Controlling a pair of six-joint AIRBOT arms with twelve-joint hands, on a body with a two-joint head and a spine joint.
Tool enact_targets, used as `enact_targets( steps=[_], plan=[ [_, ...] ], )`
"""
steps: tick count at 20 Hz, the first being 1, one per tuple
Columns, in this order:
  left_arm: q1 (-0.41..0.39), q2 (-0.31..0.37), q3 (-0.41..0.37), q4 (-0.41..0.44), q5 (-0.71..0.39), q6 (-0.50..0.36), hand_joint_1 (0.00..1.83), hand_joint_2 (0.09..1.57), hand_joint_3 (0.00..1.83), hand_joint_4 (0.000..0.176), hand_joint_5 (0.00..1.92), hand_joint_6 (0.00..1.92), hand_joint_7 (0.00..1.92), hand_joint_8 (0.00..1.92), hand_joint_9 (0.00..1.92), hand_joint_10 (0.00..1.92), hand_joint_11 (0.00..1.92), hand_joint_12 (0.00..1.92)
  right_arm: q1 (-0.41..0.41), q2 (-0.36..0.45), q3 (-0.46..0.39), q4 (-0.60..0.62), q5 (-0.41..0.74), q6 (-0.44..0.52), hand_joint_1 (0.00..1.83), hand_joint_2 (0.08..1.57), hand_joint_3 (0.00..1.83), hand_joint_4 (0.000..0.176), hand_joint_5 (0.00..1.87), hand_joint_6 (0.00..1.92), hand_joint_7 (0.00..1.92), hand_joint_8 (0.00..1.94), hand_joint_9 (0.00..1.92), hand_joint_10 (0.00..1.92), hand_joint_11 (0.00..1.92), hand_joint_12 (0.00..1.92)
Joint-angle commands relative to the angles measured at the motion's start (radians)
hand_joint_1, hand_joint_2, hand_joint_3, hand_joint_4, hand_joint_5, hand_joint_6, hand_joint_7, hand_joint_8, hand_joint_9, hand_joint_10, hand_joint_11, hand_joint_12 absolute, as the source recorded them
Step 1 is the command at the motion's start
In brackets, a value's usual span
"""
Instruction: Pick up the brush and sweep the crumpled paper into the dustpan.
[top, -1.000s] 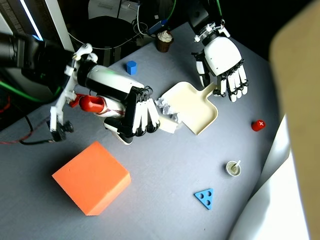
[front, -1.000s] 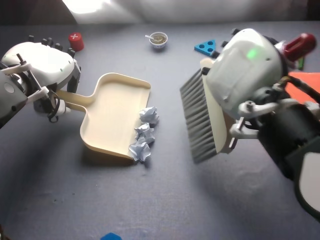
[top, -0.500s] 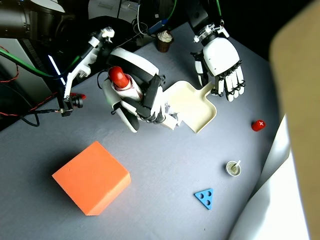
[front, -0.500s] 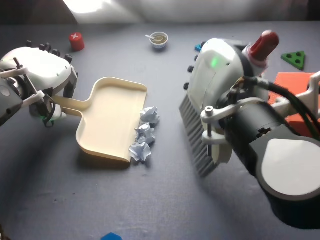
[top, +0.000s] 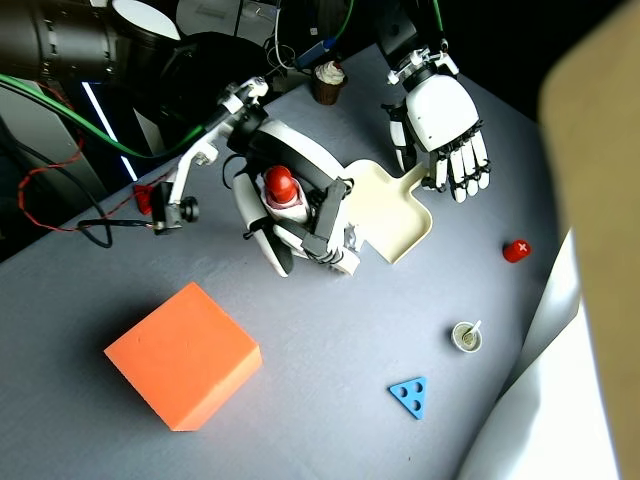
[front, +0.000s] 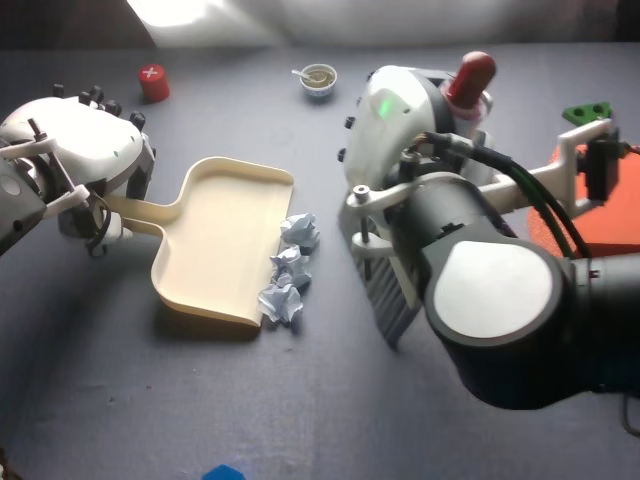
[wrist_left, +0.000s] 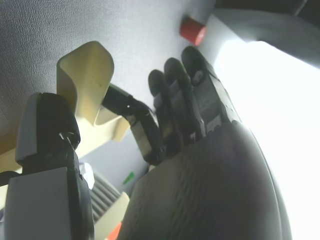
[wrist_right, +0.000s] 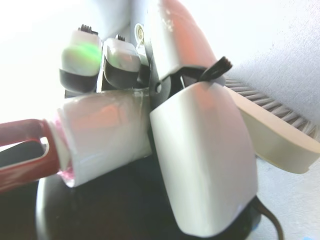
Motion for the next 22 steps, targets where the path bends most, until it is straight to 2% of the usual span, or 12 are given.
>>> enact_targets(
  steps=[1, 8, 10, 11, 14, 17, 22],
  plan=[
    [-0.01, -0.001, 0.002, 0.037, -0.083, 0.004, 1.09, 1.16, 0.0, 0.0, 0.91, 1.09, 0.44, 0.0, 0.4, 0.0, 0.26, 0.24, 0.002, -0.009, 0.009, -0.097, -0.03, -0.007, 1.51, 1.22, 0.0, 0.135, 0.84, 1.92, 0.98, 1.94, 1.18, 1.92, 1.33, 1.92],
    [-0.034, -0.025, 0.016, 0.04, -0.065, 0.02, 1.09, 1.16, 0.0, 0.0, 0.91, 1.09, 0.47, 0.0, 0.39, 0.01, 0.26, 0.23, -0.008, -0.103, 0.1, -0.143, -0.022, 0.026, 1.51, 1.21, 0.0, 0.142, 0.83, 1.92, 1.02, 1.94, 1.22, 1.92, 1.35, 1.92],
    [-0.039, -0.035, 0.021, 0.04, -0.064, 0.023, 1.07, 1.17, 0.0, 0.0, 0.87, 1.15, 0.45, 0.0, 0.38, 0.0, 0.26, 0.23, -0.009, -0.114, 0.12, -0.17, -0.021, 0.062, 1.51, 1.21, 0.0, 0.157, 0.81, 1.92, 0.99, 1.94, 1.21, 1.92, 1.34, 1.92],
    [-0.039, -0.035, 0.021, 0.04, -0.063, 0.023, 1.07, 1.17, 0.0, 0.0, 0.88, 1.14, 0.46, 0.0, 0.39, 0.0, 0.27, 0.24, -0.015, -0.121, 0.128, -0.18, -0.021, 0.09, 1.51, 1.21, 0.0, 0.158, 0.81, 1.92, 0.99, 1.94, 1.21, 1.92, 1.34, 1.92],
    [-0.04, -0.037, 0.021, 0.041, -0.062, 0.024, 1.06, 1.17, 0.0, 0.0, 0.89, 1.13, 0.47, 0.01, 0.4, 0.01, 0.29, 0.25, -0.015, -0.129, 0.137, -0.215, -0.02, 0.154, 1.52, 1.2, 0.0, 0.158, 0.84, 1.92, 0.99, 1.94, 1.21, 1.92, 1.34, 1.92],
    [-0.043, -0.039, 0.022, 0.043, -0.06, 0.024, 1.07, 1.17, 0.0, 0.0, 0.89, 1.12, 0.46, 0.0, 0.38, 0.0, 0.25, 0.24, -0.015, -0.132, 0.141, -0.237, -0.03, 0.232, 1.54, 1.21, 0.0, 0.145, 0.82, 1.92, 0.95, 1.94, 1.18, 1.92, 1.32, 1.92],
    [-0.043, -0.041, 0.022, 0.046, -0.059, 0.024, 1.06, 1.17, 0.0, 0.0, 0.88, 1.14, 0.45, 0.0, 0.36, 0.0, 0.26, 0.22, -0.02, -0.14, 0.18, -0.302, -0.059, 0.332, 1.54, 1.21, 0.0, 0.148, 0.85, 1.92, 0.97, 1.94, 1.2, 1.92, 1.34, 1.92]
  ],
)
